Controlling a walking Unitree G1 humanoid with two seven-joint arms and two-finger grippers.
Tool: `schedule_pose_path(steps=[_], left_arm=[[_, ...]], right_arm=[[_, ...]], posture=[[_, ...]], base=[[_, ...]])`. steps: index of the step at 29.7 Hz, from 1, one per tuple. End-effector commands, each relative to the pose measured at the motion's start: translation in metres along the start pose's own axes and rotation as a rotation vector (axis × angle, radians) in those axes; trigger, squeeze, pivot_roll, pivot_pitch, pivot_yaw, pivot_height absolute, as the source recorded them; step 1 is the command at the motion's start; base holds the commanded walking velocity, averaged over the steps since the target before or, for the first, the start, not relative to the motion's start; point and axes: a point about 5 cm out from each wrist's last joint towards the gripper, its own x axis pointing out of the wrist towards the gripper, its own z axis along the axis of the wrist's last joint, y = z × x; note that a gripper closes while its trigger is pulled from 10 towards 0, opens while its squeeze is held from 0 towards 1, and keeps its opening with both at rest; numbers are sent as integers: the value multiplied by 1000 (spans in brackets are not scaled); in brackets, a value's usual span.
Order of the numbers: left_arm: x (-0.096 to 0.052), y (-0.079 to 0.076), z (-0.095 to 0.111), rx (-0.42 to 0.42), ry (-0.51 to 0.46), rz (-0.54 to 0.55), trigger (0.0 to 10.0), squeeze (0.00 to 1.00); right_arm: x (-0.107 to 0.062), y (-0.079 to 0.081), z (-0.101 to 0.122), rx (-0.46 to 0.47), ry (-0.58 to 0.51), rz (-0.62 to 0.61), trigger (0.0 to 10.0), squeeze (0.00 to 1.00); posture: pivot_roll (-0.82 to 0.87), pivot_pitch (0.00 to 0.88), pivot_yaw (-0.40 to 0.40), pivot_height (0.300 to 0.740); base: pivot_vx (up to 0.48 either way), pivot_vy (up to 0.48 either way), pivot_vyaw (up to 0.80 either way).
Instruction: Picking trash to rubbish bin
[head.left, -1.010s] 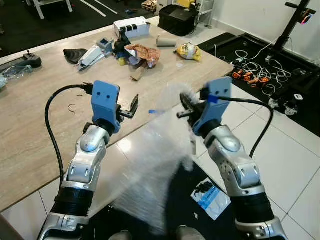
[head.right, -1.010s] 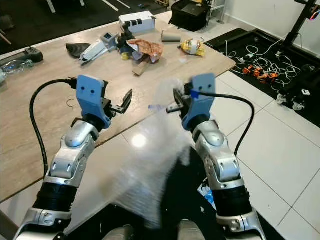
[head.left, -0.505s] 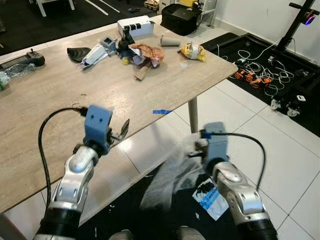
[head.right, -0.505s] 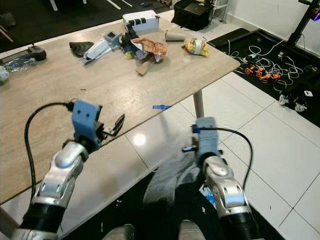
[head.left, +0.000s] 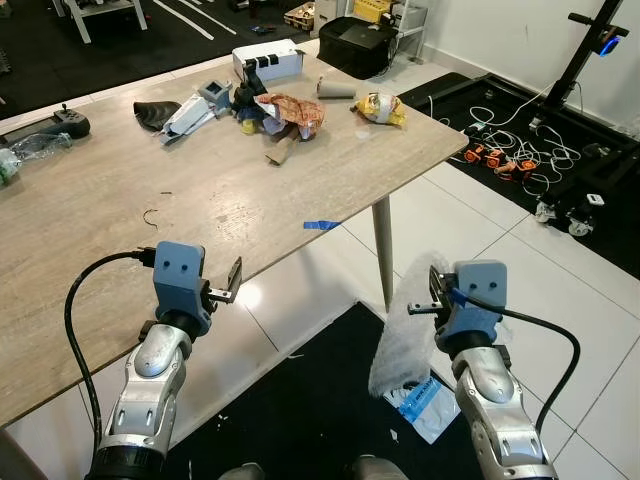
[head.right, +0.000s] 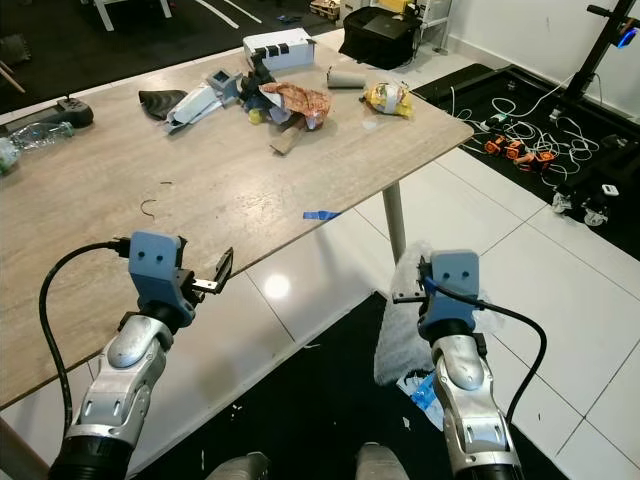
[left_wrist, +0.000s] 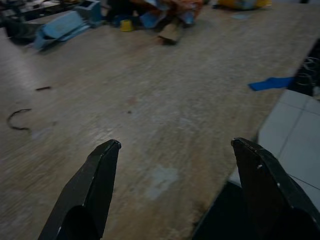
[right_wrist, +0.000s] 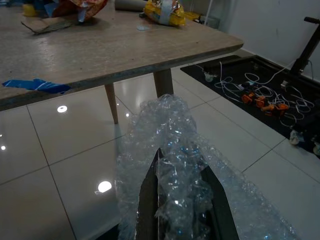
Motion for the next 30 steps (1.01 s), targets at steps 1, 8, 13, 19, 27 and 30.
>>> schedule_pose_path(steps=[1,8,13,19,27,30], left_arm=[[-3,0,-3,26,8,-27,10000,0],[-2,-4,1,30,-25,-43,10000,0],[-1,-4,2,27,-30,-43,10000,0],[0,-6,3,48,-39,-49,10000,0],[1,-8,5,66,-50,-61,10000,0],[2,-8,6,64,-56,-60,10000,0]], right_arm=[[-2,-3,-5,18,10,-13,10000,0],[0,2,-9,58,2,16,10000,0],[2,4,-8,53,-10,25,10000,0],[5,5,-11,59,-7,41,10000,0],[7,7,-12,68,-4,49,10000,0],[8,7,-13,67,-4,50,10000,0]], posture=[[-80,23,-4,740],[-87,21,-3,740],[-84,26,-10,740],[-70,26,-15,740],[-73,17,-14,740],[-73,16,-15,740]], base=[[0,0,0],[0,0,-310],[0,0,-800],[0,0,-800],[0,0,-800],[0,0,-800]])
